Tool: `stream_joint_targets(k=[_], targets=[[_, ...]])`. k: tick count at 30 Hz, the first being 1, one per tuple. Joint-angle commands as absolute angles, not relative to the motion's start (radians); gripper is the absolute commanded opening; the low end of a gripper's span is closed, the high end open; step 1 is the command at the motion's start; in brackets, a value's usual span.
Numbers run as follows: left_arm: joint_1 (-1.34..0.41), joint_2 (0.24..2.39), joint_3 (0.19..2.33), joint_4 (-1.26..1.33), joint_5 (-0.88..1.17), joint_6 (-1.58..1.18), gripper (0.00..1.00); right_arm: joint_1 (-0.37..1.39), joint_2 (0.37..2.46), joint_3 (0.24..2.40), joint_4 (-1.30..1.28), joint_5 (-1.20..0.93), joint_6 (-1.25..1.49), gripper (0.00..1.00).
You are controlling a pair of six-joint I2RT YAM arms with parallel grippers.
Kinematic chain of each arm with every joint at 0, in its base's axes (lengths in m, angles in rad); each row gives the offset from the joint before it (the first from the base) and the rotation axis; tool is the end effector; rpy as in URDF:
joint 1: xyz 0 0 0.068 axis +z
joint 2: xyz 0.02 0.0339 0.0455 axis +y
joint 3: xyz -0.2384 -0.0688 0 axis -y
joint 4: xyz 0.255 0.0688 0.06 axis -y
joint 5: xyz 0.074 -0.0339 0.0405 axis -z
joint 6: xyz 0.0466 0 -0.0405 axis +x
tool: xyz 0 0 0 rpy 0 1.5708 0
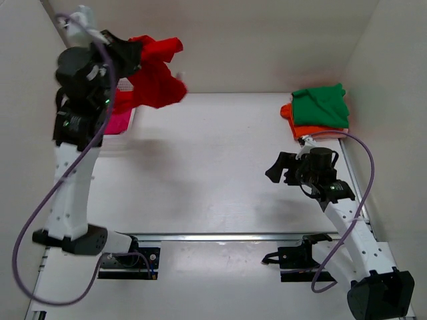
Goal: Fold and stack the t-shirts
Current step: Move the tshirt to the center of the board
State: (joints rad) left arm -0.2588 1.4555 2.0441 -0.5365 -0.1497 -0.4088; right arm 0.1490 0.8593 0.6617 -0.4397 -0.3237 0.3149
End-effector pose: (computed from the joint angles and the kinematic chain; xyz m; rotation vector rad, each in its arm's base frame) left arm 0.2833 -0.0678 0.5480 -0.2350 1.5158 -0.4195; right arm 0.2165 0.0475 0.2325 0.0019 2.2381 0.6128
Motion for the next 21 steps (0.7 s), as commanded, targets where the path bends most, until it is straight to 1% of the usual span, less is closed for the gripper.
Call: stream_joint_targets(k=[1,3,4,7,10,11,12,13,14,16,19,20,21], targets=[[-0.2,1.341,1.958,-0.527,0.103,-0.591,0.0,0.127,0.786,0.672,-0.391,-0.344,0.311,0.79],[-0.151,1.282,1.901,-0.493,0.263,-0.687,0.0,0.091,0.764,0.672,-0.403,-0.385,0.304,0.79],[-0.131,1.261,1.896,-0.503,0.284,-0.701,0.0,0.075,0.752,0.663,-0.405,-0.393,0.304,0.78],[-0.159,1.238,1.856,-0.546,0.27,-0.698,0.0,0.045,0.727,0.664,-0.414,-0.426,0.298,0.79],[-0.147,1.224,1.656,-0.487,0.353,-0.741,0.0,0.067,0.715,0.651,-0.41,-0.414,0.304,0.78],[-0.164,1.244,1.567,-0.47,0.379,-0.752,0.05,0.074,0.712,0.647,-0.403,-0.408,0.301,0.78],[-0.172,1.262,1.489,-0.471,0.414,-0.75,0.14,0.081,0.721,0.638,-0.394,-0.405,0.319,0.78],[-0.16,1.319,1.458,-0.465,0.478,-0.743,0.4,0.09,0.719,0.628,-0.385,-0.411,0.319,0.78],[-0.147,1.372,1.397,-0.465,0.504,-0.73,0.55,0.092,0.726,0.624,-0.384,-0.414,0.324,0.77],[-0.12,1.433,1.304,-0.446,0.537,-0.733,0.68,0.113,0.741,0.604,-0.365,-0.417,0.343,0.77],[-0.091,1.414,1.14,-0.396,0.459,-0.716,0.71,0.144,0.762,0.589,-0.347,-0.397,0.347,0.77],[-0.092,1.387,1.12,-0.37,0.44,-0.709,0.79,0.149,0.77,0.586,-0.342,-0.393,0.344,0.77],[-0.092,1.353,1.079,-0.358,0.408,-0.704,0.83,0.153,0.773,0.583,-0.333,-0.39,0.341,0.77]])
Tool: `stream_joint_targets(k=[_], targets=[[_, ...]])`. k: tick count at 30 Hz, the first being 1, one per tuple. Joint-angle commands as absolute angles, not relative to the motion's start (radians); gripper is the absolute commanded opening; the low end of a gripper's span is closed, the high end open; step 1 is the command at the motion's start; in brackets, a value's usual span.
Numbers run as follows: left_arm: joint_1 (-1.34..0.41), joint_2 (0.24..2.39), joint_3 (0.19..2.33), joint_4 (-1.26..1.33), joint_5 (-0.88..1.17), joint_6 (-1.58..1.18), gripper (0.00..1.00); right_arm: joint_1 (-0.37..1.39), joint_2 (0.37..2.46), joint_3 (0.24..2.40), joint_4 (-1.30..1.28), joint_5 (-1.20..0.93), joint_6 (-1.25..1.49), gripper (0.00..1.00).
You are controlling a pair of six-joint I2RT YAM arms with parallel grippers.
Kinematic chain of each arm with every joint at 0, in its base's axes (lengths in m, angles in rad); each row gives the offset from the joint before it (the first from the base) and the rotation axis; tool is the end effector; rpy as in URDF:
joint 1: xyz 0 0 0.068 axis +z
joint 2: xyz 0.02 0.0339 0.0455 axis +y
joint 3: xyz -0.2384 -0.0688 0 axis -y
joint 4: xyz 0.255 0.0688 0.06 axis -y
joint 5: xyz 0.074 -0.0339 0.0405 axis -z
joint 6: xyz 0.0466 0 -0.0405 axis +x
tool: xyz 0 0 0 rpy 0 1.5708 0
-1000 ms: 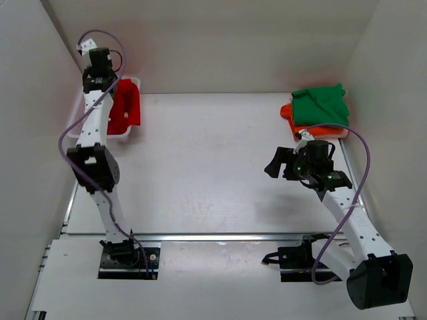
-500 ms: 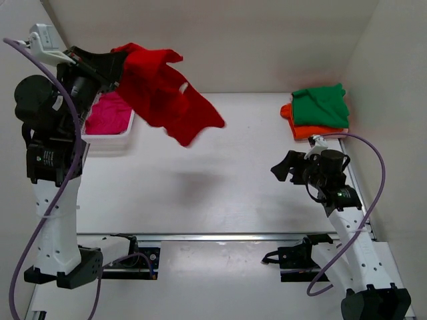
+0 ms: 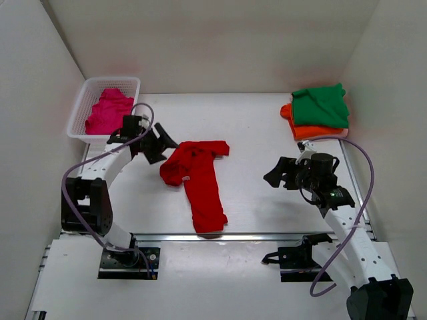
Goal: Fold and stack the t-shirts
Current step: Move the tshirt to the center of the board, then flatten out the tshirt
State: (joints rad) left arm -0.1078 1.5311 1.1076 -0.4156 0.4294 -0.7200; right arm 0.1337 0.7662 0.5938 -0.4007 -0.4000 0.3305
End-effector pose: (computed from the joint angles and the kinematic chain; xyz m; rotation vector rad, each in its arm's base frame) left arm 0.3413 -0.0565 0.2150 -0.5536 2.4438 -0.8833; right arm 0.2037 0.0457 0.2308 -0.0252 2.1740 0.6971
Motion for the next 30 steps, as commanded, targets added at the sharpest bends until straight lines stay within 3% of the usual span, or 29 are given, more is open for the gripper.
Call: stream_joint_targets(k=[1,7,10,15,19,23,30], targets=[[-0.101,1.344,1.066,-0.354,0.381,-0.697,0.86,0.161,0.782,0.569,-0.324,-0.39,0.341,0.77],[-0.283,1.261,0.996,-0.469,0.148,-0.508,0.83,0.175,0.847,0.539,-0.262,-0.394,0.348,0.77],[-0.393,1.223,0.886,-0.408,0.063,-0.529,0.83,0.196,0.877,0.526,-0.235,-0.397,0.36,0.77],[-0.406,1.216,0.792,-0.208,0.022,-0.578,0.8,0.241,0.897,0.502,-0.184,-0.371,0.377,0.76],[-0.468,1.302,0.848,-0.065,0.009,-0.516,0.78,0.258,0.934,0.494,-0.143,-0.344,0.396,0.76],[-0.618,1.59,1.142,-0.161,-0.023,-0.334,0.75,0.25,0.98,0.48,-0.097,-0.359,0.396,0.76],[-0.644,1.842,1.29,-0.201,0.051,-0.589,0.75,0.141,0.976,0.459,-0.091,-0.353,0.394,0.76]])
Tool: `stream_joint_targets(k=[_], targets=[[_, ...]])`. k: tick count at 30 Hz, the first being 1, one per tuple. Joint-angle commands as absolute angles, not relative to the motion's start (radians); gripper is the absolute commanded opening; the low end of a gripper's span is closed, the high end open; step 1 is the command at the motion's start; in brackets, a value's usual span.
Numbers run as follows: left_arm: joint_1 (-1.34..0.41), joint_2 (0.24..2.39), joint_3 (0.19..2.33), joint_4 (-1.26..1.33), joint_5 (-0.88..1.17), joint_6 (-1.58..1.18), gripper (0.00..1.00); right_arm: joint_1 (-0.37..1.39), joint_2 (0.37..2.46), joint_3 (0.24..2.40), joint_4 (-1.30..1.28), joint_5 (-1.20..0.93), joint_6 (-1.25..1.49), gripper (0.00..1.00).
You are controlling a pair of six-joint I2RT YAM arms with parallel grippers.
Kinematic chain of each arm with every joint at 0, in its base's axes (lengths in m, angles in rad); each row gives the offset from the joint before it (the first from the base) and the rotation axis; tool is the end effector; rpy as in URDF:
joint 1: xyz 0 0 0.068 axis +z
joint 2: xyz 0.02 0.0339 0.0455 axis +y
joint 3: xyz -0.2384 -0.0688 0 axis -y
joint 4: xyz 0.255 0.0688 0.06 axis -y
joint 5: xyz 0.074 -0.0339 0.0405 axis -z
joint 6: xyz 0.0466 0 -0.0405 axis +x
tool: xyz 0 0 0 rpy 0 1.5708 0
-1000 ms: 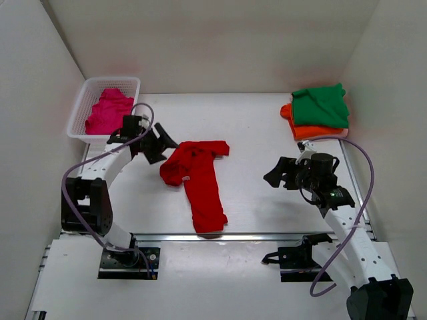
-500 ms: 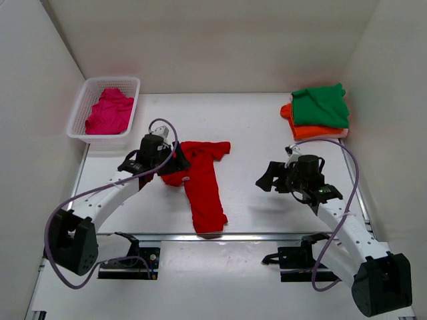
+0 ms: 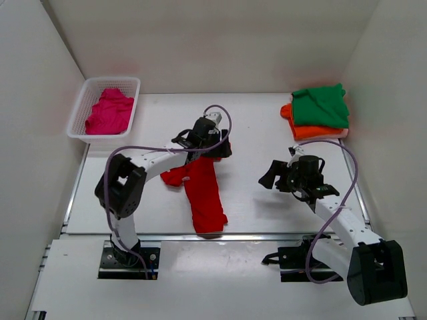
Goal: Fold and stack the t-shirts
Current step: Flatten out the tshirt
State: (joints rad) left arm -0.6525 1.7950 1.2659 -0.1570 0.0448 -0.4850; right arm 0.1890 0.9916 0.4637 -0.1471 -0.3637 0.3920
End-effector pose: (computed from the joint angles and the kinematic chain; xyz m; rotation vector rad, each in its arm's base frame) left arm 0.3298 -0.2547 0.1926 0.2206 2.3305 -0.6413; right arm 0.2246 0.0598 0.1629 0.0307 2.2925 0.7166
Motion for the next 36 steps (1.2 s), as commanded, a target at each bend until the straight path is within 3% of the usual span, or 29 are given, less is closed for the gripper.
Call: stream_joint_targets(k=[1,11,21,32,35,36], targets=[[-0.646,1.854,1.293,-0.207,0.046,-0.597,0.76,0.127,0.974,0.46,-0.095,-0.347,0.402,0.76],[-0.643,1.991,1.338,-0.246,-0.026,-0.681,0.82,0.104,0.979,0.495,-0.089,-0.353,0.403,0.76],[-0.643,1.979,1.307,-0.15,-0.126,-0.788,0.65,0.095,0.985,0.477,-0.071,-0.365,0.41,0.76],[-0.644,2.026,1.399,-0.162,-0.058,-0.847,0.72,0.074,0.983,0.479,-0.064,-0.385,0.397,0.76],[-0.637,2.089,1.448,-0.213,-0.075,-0.838,0.71,0.075,0.985,0.479,-0.064,-0.379,0.4,0.76],[-0.64,2.094,1.451,-0.221,-0.093,-0.836,0.64,0.074,0.982,0.477,-0.061,-0.376,0.405,0.77]])
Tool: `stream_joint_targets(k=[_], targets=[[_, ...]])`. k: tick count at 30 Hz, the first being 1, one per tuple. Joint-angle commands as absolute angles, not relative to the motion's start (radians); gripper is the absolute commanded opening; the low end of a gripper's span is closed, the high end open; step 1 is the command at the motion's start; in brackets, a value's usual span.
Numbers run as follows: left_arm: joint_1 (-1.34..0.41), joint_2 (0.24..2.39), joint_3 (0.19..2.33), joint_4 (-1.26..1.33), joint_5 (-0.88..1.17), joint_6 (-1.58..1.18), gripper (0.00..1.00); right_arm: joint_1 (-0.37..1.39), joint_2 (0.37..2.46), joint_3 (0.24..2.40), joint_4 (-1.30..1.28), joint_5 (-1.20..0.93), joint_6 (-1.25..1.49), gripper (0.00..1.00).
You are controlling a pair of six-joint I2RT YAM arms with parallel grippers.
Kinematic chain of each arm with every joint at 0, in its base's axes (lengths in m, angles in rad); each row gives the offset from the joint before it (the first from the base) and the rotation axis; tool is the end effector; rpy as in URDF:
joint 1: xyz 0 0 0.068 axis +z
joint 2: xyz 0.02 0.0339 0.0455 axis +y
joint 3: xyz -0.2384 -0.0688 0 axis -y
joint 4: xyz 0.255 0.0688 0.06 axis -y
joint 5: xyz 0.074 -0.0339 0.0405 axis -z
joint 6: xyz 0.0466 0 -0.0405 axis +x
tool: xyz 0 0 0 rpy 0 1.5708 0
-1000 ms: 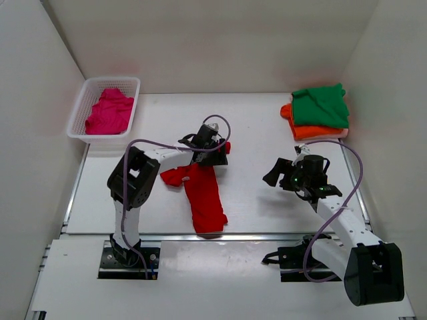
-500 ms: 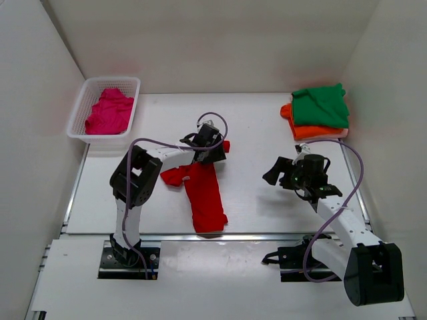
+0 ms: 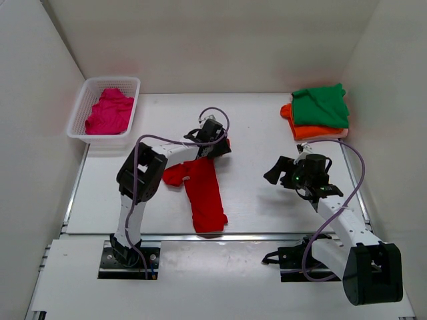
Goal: Fold and stack the t-shirts
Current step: Flatten out the tshirt
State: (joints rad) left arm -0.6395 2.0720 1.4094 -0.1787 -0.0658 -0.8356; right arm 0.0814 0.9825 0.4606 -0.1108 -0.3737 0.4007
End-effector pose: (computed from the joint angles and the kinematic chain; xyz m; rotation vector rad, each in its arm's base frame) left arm 0.3652 -0.2678 0.1232 -0.2758 2.4827 -0.5805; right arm 0.2312 0.0359 0.1673 0.1433 2.2314 0.6779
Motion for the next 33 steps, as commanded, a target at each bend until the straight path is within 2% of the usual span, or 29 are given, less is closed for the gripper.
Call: stream_joint_targets(k=[1,4,5,6,7,18,22,24,25,26,29,33], targets=[[-0.637,2.103,1.457,-0.219,-0.089,-0.835,0.49,0.075,0.98,0.474,-0.06,-0.376,0.397,0.76],[-0.63,2.135,1.469,-0.227,-0.109,-0.838,0.25,0.087,0.991,0.474,-0.057,-0.396,0.384,0.76],[-0.629,2.141,1.476,-0.238,-0.109,-0.839,0.1,0.107,1.002,0.476,-0.067,-0.396,0.373,0.76],[-0.629,2.146,1.482,-0.244,-0.112,-0.838,0.01,0.132,1.009,0.488,-0.077,-0.393,0.361,0.76],[-0.624,2.146,1.488,-0.264,-0.118,-0.835,0.0,0.158,1.017,0.492,-0.075,-0.393,0.351,0.76],[-0.549,1.936,1.514,-0.308,-0.077,-0.775,0.0,0.389,1.11,0.48,0.061,-0.44,0.448,0.77],[-0.525,1.945,1.486,-0.296,-0.005,-0.782,0.0,0.521,1.169,0.466,0.143,-0.457,0.535,0.64],[-0.523,1.942,1.445,-0.264,0.026,-0.801,0.12,0.578,1.201,0.457,0.152,-0.459,0.557,0.63],[-0.525,1.941,1.439,-0.247,0.028,-0.802,0.22,0.616,1.21,0.459,0.143,-0.445,0.571,0.6],[-0.544,1.939,1.443,-0.252,0.028,-0.802,0.29,0.635,1.221,0.442,0.15,-0.448,0.592,0.57],[-0.569,1.976,1.482,-0.282,0.024,-0.792,0.41,0.684,1.229,0.398,0.189,-0.486,0.632,0.48],[-0.583,2.006,1.503,-0.278,0.022,-0.798,0.48,0.725,1.238,0.359,0.216,-0.499,0.652,0.47]])
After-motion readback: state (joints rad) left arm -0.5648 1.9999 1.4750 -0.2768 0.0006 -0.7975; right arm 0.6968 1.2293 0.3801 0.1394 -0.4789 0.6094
